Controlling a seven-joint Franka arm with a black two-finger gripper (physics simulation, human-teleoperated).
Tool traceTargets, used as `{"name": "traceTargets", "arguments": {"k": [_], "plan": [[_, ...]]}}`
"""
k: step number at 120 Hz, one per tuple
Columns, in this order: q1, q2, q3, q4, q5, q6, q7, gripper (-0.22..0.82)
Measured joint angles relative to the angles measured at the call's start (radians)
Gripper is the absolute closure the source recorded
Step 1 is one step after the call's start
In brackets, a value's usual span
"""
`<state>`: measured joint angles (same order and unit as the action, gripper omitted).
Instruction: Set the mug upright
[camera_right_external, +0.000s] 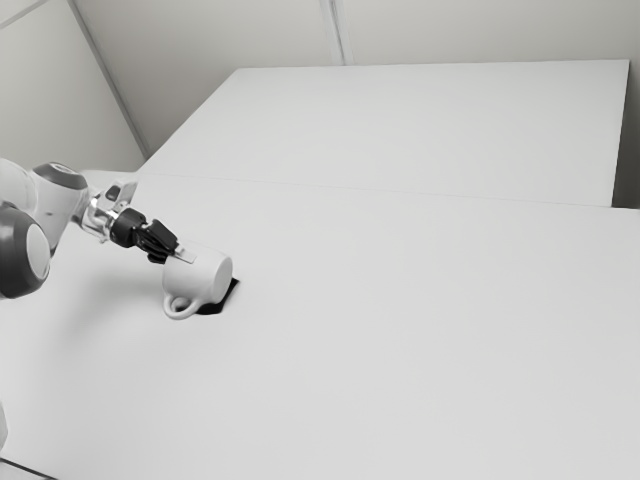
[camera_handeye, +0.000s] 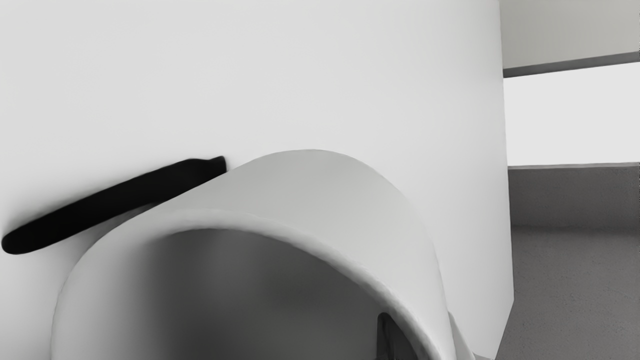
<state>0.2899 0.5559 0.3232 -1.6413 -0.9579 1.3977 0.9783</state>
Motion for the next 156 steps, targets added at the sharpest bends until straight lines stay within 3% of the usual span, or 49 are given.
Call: {"name": "traceTargets", "arguments": {"k": [48,65,108,156], "plan": [[-0.008,-0.070,-0.006,-0.001,0.020,0.052,-0.046,0.77],[-0.020,-0.141,-0.073,-0.011,0.108,0.172,-0.135,0.78],[-0.256,-0.350,-0.086,-0.262,0.515,0.548,-0.533,0.78],[-0.369,-0.425,-0.081,-0.393,0.758,0.672,-1.032,0.78]]}}
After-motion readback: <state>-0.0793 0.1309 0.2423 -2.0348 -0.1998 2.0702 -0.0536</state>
